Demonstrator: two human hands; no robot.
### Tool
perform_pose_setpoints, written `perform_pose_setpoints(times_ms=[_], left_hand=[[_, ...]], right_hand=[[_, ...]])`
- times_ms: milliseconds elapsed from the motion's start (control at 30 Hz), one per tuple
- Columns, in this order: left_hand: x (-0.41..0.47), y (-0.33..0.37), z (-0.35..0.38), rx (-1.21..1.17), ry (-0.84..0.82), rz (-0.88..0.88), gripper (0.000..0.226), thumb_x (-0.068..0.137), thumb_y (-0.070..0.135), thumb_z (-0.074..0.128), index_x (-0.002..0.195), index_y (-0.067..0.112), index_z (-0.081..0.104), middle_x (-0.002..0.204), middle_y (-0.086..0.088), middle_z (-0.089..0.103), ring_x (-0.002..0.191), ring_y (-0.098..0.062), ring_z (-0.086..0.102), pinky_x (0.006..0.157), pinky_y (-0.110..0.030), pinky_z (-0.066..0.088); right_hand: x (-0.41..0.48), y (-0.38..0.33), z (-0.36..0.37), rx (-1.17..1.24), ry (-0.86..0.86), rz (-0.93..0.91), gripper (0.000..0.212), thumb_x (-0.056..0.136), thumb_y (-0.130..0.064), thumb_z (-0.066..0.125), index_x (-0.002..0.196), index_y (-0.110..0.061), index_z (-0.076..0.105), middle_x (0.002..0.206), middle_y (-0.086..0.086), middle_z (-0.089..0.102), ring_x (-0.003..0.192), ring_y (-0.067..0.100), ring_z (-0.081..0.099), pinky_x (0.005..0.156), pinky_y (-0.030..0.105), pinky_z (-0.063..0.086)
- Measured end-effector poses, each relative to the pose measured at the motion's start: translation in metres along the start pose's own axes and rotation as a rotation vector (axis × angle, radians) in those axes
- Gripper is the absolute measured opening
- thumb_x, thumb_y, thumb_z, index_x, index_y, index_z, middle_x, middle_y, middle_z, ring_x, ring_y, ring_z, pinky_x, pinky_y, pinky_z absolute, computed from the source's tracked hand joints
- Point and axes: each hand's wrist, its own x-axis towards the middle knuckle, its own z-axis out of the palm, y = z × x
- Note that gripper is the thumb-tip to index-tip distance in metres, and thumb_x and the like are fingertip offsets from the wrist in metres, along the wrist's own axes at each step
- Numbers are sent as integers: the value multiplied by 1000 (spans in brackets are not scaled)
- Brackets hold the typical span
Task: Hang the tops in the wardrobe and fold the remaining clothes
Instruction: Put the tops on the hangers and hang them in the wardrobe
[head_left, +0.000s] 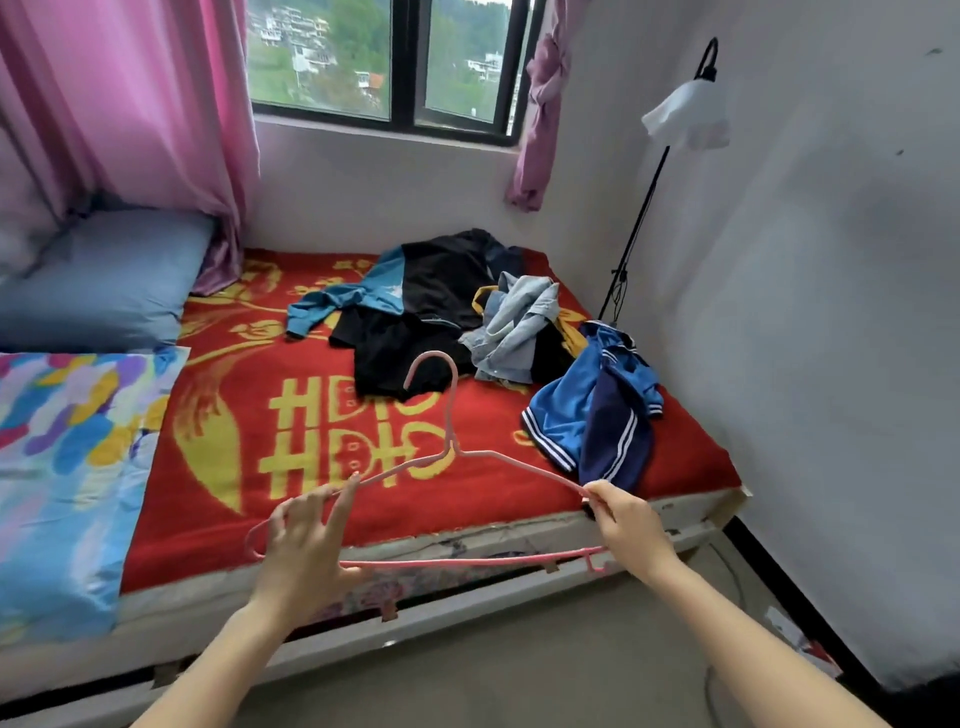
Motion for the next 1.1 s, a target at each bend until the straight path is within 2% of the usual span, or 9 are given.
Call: perform_pose_setpoints(times_ms=[133, 233, 467, 733, 800, 867, 967, 1033, 1100], left_hand=[[73, -20, 24, -27, -159, -49, 137, 19, 52, 92, 137, 9, 36, 110, -16, 53, 100, -31, 51, 73, -58, 50], [109, -28, 34, -26, -259, -83, 133, 21, 56, 90, 135, 11, 38, 105, -19, 63, 91, -37, 65, 71, -55, 51], [177, -43, 63, 31, -320, -136, 132, 18, 55, 91, 133, 12, 41, 99, -20, 65, 87, -37, 66, 68, -52, 53], [265, -43, 105, 94, -454, -238, 135, 15, 57, 90, 132, 12, 40, 97, -18, 65, 86, -36, 66, 66, -57, 52], [295, -37, 123, 132, -458, -266, 138, 14, 60, 88, 134, 13, 39, 100, -19, 64, 93, -38, 65, 71, -63, 48], [324, -20, 129, 177, -601, -343, 138, 29, 66, 84, 144, 16, 28, 125, -23, 54, 118, -40, 51, 88, -68, 38], [363, 8, 149, 232, -659, -436, 111, 70, 68, 63, 151, 26, 0, 156, -16, 7, 144, -33, 4, 110, -58, 12], [396, 21, 174, 247, -697, -491, 98, 78, 65, 57, 150, 25, 4, 156, -15, 4, 144, -32, 1, 112, -54, 11], [426, 35, 186, 196, -669, -511, 89, 76, 61, 63, 147, 22, 26, 151, -18, 21, 141, -34, 17, 109, -56, 20]], right_hand=[[84, 4, 10, 42, -61, 90, 17, 97, -13, 46, 102, -14, 62, 86, 4, 64, 81, 22, 60, 72, 31, 45], [126, 9, 20, 18, -62, 128, 19, 97, -14, 45, 103, -13, 63, 86, -1, 60, 79, 16, 54, 68, 27, 36], [207, 27, 49, 145, -122, 209, 20, 94, -13, 50, 103, -14, 69, 89, 1, 68, 84, 17, 59, 74, 29, 42], [323, 79, 87, 181, -272, 223, 22, 92, -11, 52, 106, -13, 69, 78, -5, 63, 69, 10, 53, 61, 20, 33], [361, 99, 98, 169, -373, 246, 29, 93, -16, 52, 120, -13, 63, 93, -6, 64, 85, 12, 57, 72, 18, 37], [395, 124, 107, 36, -511, 288, 49, 94, -33, 51, 140, -20, 43, 121, 5, 58, 113, 22, 53, 96, 29, 38], [446, 157, 113, -153, -679, 368, 62, 94, -51, 39, 148, -29, 19, 142, 11, 38, 130, 30, 39, 108, 43, 29], [492, 179, 111, -165, -689, 391, 59, 96, -50, 35, 148, -28, 19, 145, 10, 34, 132, 29, 37, 108, 44, 27], [534, 197, 106, -156, -648, 396, 55, 96, -46, 35, 146, -24, 26, 145, 10, 35, 131, 29, 37, 108, 44, 28]])
